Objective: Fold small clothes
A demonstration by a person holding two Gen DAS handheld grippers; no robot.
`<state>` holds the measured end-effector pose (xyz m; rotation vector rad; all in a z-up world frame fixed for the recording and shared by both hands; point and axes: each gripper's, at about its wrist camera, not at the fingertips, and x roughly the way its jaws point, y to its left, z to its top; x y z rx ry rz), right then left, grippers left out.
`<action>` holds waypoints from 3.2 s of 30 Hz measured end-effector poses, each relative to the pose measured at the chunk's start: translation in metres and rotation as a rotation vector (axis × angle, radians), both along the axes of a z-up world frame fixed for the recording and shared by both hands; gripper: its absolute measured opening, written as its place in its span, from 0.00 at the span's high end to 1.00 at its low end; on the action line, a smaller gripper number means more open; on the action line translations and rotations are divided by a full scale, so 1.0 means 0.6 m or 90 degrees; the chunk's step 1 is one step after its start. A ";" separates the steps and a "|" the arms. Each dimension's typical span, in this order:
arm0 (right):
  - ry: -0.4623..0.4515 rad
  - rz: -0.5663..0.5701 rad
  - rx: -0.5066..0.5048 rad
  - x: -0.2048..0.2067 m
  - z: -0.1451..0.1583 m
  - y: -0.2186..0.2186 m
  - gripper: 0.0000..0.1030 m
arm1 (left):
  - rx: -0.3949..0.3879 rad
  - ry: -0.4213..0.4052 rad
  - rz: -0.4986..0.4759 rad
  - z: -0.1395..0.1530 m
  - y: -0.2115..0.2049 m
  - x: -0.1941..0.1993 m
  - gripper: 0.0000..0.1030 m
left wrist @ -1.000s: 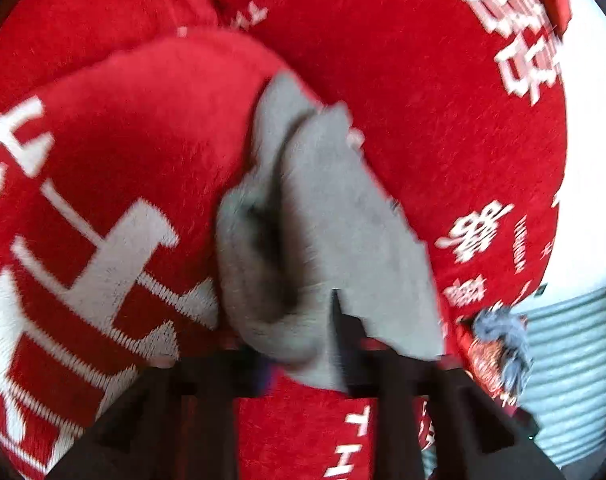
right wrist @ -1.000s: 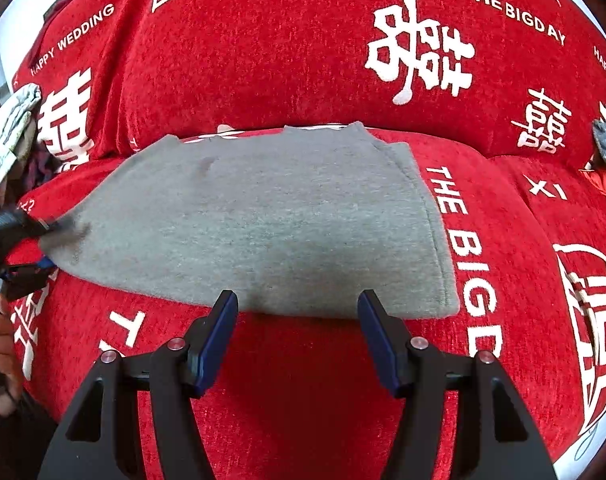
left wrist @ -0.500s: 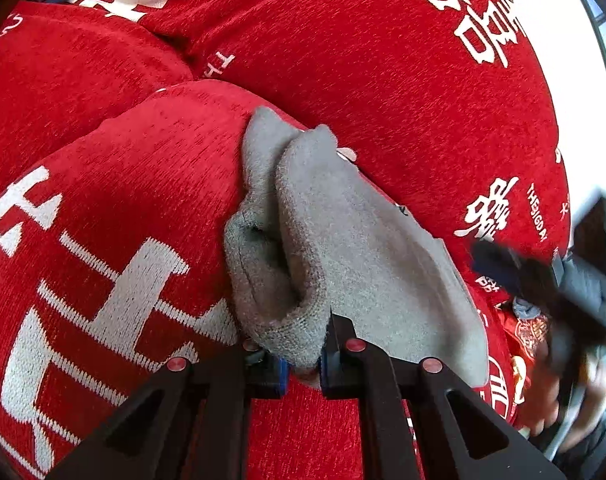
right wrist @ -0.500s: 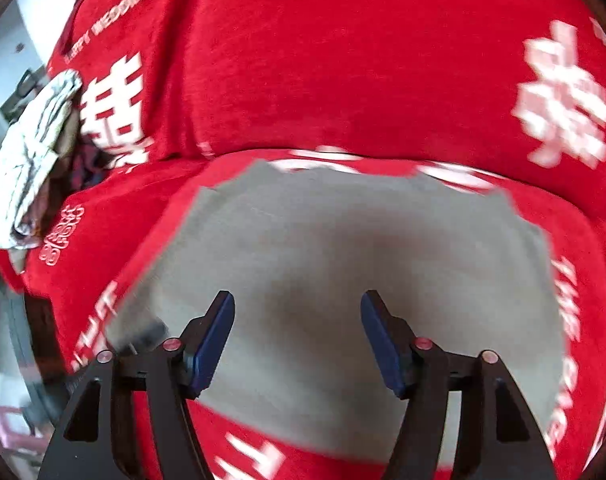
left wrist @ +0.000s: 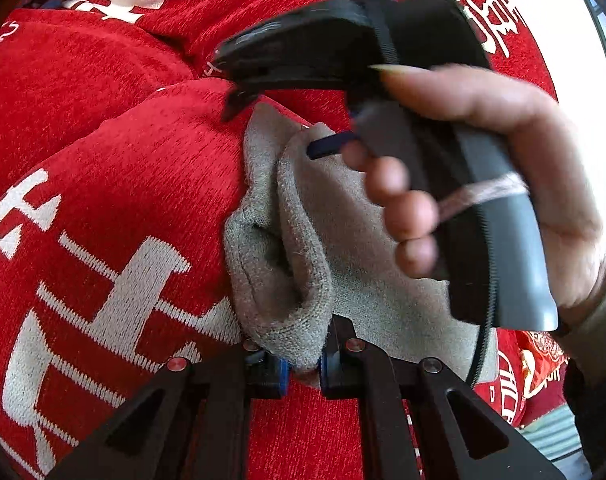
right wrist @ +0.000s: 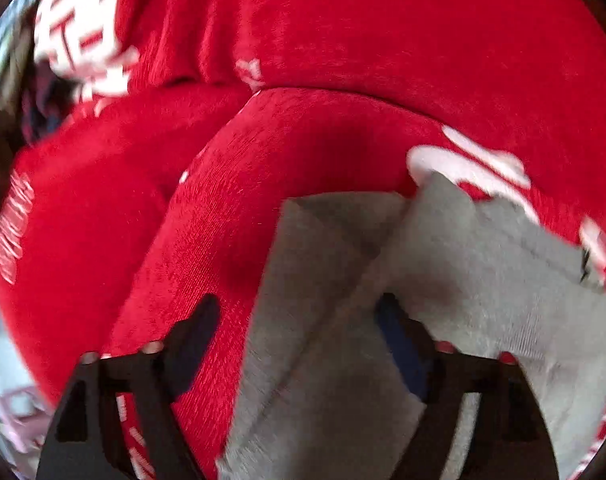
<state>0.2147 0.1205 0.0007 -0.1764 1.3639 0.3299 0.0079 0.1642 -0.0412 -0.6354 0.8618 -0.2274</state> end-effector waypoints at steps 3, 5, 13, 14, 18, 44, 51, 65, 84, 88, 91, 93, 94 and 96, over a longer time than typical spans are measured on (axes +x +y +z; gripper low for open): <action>-0.016 0.043 -0.100 -0.013 -0.017 0.042 0.16 | -0.004 0.004 0.001 0.001 -0.001 0.000 0.89; -0.028 0.058 -0.115 -0.020 -0.018 0.050 0.25 | 0.001 0.004 0.002 0.002 -0.001 0.001 0.89; -0.041 0.036 -0.069 -0.026 0.012 -0.003 0.82 | 0.060 0.000 0.003 0.020 -0.025 -0.001 0.89; -0.044 0.031 -0.049 -0.030 0.018 -0.012 0.82 | 0.070 -0.002 0.003 0.024 -0.028 -0.002 0.89; -0.056 0.026 0.005 -0.036 0.042 -0.040 0.84 | 0.109 -0.008 0.009 0.036 -0.041 -0.007 0.89; -0.052 -0.005 0.245 -0.013 0.153 -0.213 0.84 | 0.314 -0.047 -0.014 0.148 -0.153 -0.015 0.89; -0.062 -0.020 0.278 -0.017 0.177 -0.272 0.84 | 0.345 -0.065 -0.037 0.173 -0.203 -0.016 0.89; -0.076 -0.053 0.320 -0.028 0.201 -0.395 0.85 | 0.393 -0.086 -0.103 0.206 -0.311 -0.020 0.89; -0.094 -0.032 0.338 -0.040 0.216 -0.552 0.85 | 0.451 -0.094 -0.197 0.209 -0.481 -0.023 0.89; -0.097 -0.027 0.333 -0.045 0.213 -0.586 0.85 | 0.467 -0.093 -0.217 0.200 -0.514 -0.021 0.89; -0.101 -0.031 0.339 -0.050 0.209 -0.609 0.85 | 0.475 -0.091 -0.228 0.196 -0.534 -0.021 0.89; -0.104 -0.037 0.347 -0.055 0.203 -0.629 0.85 | 0.480 -0.091 -0.236 0.194 -0.548 -0.022 0.89; -0.105 -0.040 0.350 -0.056 0.200 -0.636 0.85 | 0.484 -0.092 -0.241 0.192 -0.556 -0.023 0.89; -0.106 -0.053 0.362 -0.059 0.191 -0.658 0.85 | 0.493 -0.093 -0.251 0.188 -0.573 -0.024 0.89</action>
